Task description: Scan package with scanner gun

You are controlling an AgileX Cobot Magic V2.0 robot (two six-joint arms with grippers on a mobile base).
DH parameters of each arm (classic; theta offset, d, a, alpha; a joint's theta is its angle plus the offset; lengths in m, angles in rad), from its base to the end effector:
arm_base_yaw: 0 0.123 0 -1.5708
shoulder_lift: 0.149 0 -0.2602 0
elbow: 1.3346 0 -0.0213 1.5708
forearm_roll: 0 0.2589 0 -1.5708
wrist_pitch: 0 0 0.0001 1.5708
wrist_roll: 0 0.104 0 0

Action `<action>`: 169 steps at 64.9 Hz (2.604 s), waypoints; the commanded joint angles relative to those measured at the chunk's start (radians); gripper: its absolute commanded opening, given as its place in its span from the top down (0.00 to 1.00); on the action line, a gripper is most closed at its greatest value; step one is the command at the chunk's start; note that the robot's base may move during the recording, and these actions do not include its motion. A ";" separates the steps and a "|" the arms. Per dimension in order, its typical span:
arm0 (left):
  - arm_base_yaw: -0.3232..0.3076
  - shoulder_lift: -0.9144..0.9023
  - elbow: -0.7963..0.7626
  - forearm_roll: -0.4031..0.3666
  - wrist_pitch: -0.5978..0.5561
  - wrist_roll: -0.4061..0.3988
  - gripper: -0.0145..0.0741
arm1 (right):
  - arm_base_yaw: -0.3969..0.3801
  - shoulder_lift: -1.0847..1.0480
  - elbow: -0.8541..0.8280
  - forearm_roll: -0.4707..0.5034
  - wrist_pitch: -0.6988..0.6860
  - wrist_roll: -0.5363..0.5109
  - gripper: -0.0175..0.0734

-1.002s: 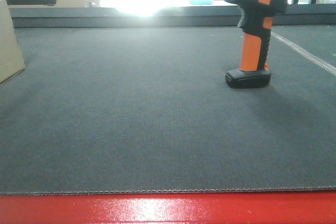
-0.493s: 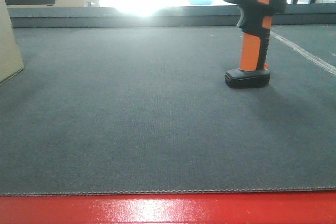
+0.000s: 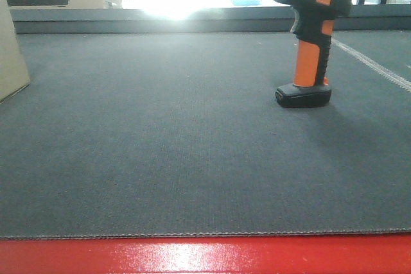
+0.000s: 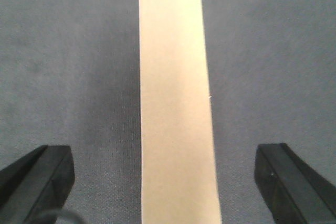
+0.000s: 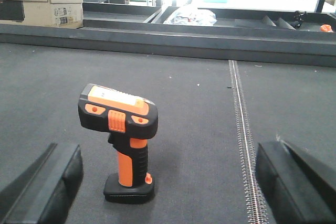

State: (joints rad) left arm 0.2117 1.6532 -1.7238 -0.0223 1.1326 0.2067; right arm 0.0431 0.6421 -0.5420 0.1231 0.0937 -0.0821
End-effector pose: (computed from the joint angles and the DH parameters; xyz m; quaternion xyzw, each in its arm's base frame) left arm 0.3625 0.0758 0.3519 -0.0039 0.9559 0.0502 0.2895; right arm 0.1794 0.0089 0.3149 -0.0048 0.7435 0.0322 0.6679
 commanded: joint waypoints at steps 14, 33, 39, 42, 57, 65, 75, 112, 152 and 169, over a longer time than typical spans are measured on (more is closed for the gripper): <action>-0.022 0.108 -0.010 -0.001 -0.004 0.030 0.16 | 0.004 0.005 -0.008 -0.006 -0.014 -0.001 0.19; -0.026 0.179 -0.010 -0.001 0.004 0.026 0.16 | 0.004 0.005 -0.006 -0.006 -0.012 -0.001 0.19; -0.026 0.188 -0.010 -0.001 0.006 0.008 0.16 | 0.004 0.005 -0.006 -0.006 -0.007 -0.001 0.19; -0.026 0.191 -0.010 -0.001 0.006 -0.009 0.18 | 0.004 0.005 -0.006 -0.006 -0.006 -0.001 0.19; -0.026 0.195 -0.010 0.001 0.022 -0.013 0.65 | 0.004 0.005 -0.006 -0.006 -0.003 -0.001 0.19; -0.026 0.195 -0.010 0.001 0.029 -0.013 0.96 | 0.004 0.005 -0.006 -0.006 -0.003 -0.001 0.19; -0.026 0.183 -0.034 -0.058 0.089 -0.013 0.96 | 0.004 0.003 -0.006 -0.006 0.012 -0.001 0.19; -0.026 0.065 -0.045 -0.555 0.089 -0.013 0.96 | 0.170 0.012 0.062 0.063 0.063 -0.001 0.19; -0.026 0.065 -0.036 -0.569 0.089 -0.013 0.96 | 0.243 0.585 0.156 0.129 -0.752 -0.001 0.19; -0.026 0.065 -0.036 -0.569 0.089 -0.013 0.96 | 0.243 0.768 0.139 0.173 -0.954 -0.001 0.19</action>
State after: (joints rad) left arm 0.1902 1.7296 -1.7591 -0.5641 1.2281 0.1993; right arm 0.2844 1.3773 -0.3895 0.2848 -0.7909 -0.0821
